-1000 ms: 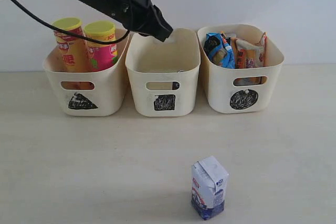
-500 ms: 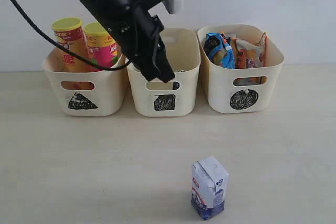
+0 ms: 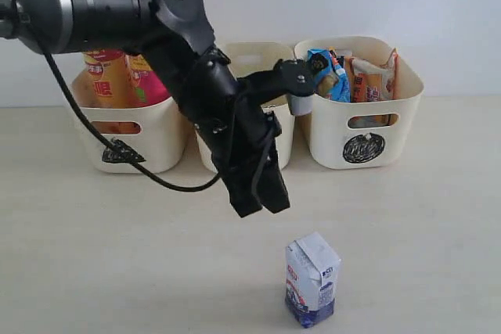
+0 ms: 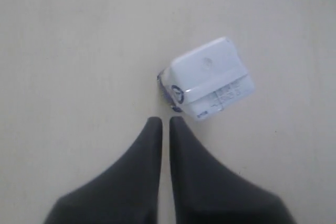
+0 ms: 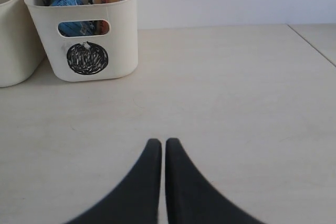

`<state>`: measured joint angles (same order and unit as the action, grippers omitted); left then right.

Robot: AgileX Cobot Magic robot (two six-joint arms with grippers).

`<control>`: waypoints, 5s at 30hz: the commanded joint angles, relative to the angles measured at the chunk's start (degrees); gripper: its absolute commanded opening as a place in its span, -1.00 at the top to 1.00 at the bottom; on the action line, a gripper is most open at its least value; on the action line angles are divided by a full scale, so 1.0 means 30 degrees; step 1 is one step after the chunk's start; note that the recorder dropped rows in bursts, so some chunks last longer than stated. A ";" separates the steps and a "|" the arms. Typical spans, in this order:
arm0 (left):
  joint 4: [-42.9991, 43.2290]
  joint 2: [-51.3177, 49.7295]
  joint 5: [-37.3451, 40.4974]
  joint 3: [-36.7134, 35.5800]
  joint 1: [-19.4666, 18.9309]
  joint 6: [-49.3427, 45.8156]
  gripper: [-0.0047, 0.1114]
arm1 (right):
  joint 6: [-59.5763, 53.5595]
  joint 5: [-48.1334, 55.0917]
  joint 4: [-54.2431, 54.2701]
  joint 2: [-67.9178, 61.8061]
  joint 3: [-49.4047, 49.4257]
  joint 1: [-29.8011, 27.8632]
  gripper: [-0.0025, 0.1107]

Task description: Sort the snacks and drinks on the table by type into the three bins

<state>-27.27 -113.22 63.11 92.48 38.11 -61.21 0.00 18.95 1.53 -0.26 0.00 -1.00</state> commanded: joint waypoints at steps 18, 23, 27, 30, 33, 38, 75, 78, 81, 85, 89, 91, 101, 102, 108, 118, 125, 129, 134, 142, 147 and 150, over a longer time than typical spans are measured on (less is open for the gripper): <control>0.5590 0.0157 -0.2254 -0.0115 0.3304 0.9964 0.61 | 0.0000 -0.0166 -0.0113 0.0087 0.0000 -0.0053 0.96; 0.4028 0.0157 -0.2254 -0.0115 0.3304 1.0184 -0.40 | 0.0000 -0.0166 -0.0113 0.0087 0.0000 -0.0053 0.96; 0.2538 0.0157 -0.1423 -0.0115 0.3304 0.8641 -0.96 | 0.0000 -0.0166 -0.0113 0.0087 0.0000 -0.0053 0.96; 0.2174 0.0113 -0.1299 -0.0115 0.3304 0.8707 -0.93 | 0.0000 -0.0166 -0.0113 0.0087 0.0000 -0.0053 0.96; 0.2302 -0.0094 -0.1299 -0.0115 0.3304 0.9299 -0.91 | 0.0000 -0.0166 -0.0113 0.0087 0.0000 -0.0053 0.96; 0.2302 -0.0602 -0.1377 -0.0115 0.3304 0.9902 -0.89 | 0.0000 -0.0166 -0.0113 0.0087 0.0000 -0.0053 0.96; 0.5024 -0.3815 -0.3972 -0.0115 0.3749 1.0605 -0.69 | 0.0000 -0.0166 -0.0113 0.0087 0.0000 -0.0053 0.96; 0.5154 -0.3815 -0.4020 -0.0115 0.3749 1.0340 -0.18 | 0.0000 -0.0166 -0.0113 0.0087 0.0000 -0.0053 0.96; 0.5154 -0.3815 -0.4475 -0.0115 0.3749 0.9979 0.70 | 0.0000 -0.0130 -0.0113 0.0087 0.0000 -0.0053 0.96; 0.5248 -0.3593 -0.4530 0.0011 0.3749 0.9731 0.85 | 0.0000 -0.0084 -0.0063 0.0087 0.0000 -0.0053 0.96; 0.5283 -0.2495 -0.4484 0.0422 0.3749 0.9731 0.85 | 0.0000 -0.0084 -0.0063 0.0087 0.0000 -0.0053 0.96; 0.5420 -0.1676 -0.4502 0.0704 0.3709 0.9731 0.85 | 0.0000 -0.0084 -0.0063 0.0087 0.0000 -0.0053 0.96; 0.6801 0.1762 -0.5871 0.2309 0.2787 0.9806 0.85 | 0.0000 -0.0084 -0.0063 0.0087 0.0000 -0.0053 0.96; 0.6800 0.1906 -0.6081 0.2405 0.2545 0.9806 0.85 | 0.0000 -0.0084 -0.0063 0.0087 0.0000 -0.0053 0.96; 0.6886 0.2152 -0.8690 0.2588 0.0354 1.0142 0.85 | 0.0000 -0.0084 -0.0063 0.0087 0.0000 -0.0053 0.96; 0.6886 0.0865 -1.4627 0.2588 -0.2330 1.0310 0.85 | 0.0000 -0.0084 -0.0063 0.0087 0.0000 -0.0053 0.96; 0.6886 -0.1085 -1.6472 0.2588 -0.3022 1.0418 0.85 | 0.0000 -0.0084 -0.0063 0.0087 0.0000 -0.0053 0.96; 0.6886 -0.2114 -1.7080 0.2588 -0.3060 1.0696 0.84 | 0.0000 -0.0084 -0.0063 0.0087 0.0000 -0.0053 0.96; 0.6886 -0.2734 -1.7403 0.2588 -0.3181 1.0942 0.34 | 0.0000 -0.0084 -0.0063 0.0087 0.0000 -0.0053 0.96; 0.6886 -0.2953 -1.7668 0.2588 -0.3505 1.1161 -0.51 | 0.0000 -0.0084 -0.0063 0.0087 0.0000 -0.0053 0.96; 0.6886 -0.2870 -1.7508 0.2588 -0.3505 1.1161 -0.50 | 0.0000 -0.0084 -0.0063 0.0087 0.0000 -0.0053 0.96; 0.6886 -0.2381 -1.6486 0.2588 -0.3505 1.1161 -0.44 | 0.0000 -0.0084 -0.0063 0.0087 0.0000 -0.0053 0.96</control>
<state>-6.41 -122.05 11.78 99.84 27.77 -28.50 0.00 18.95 1.53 -0.26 0.00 -1.00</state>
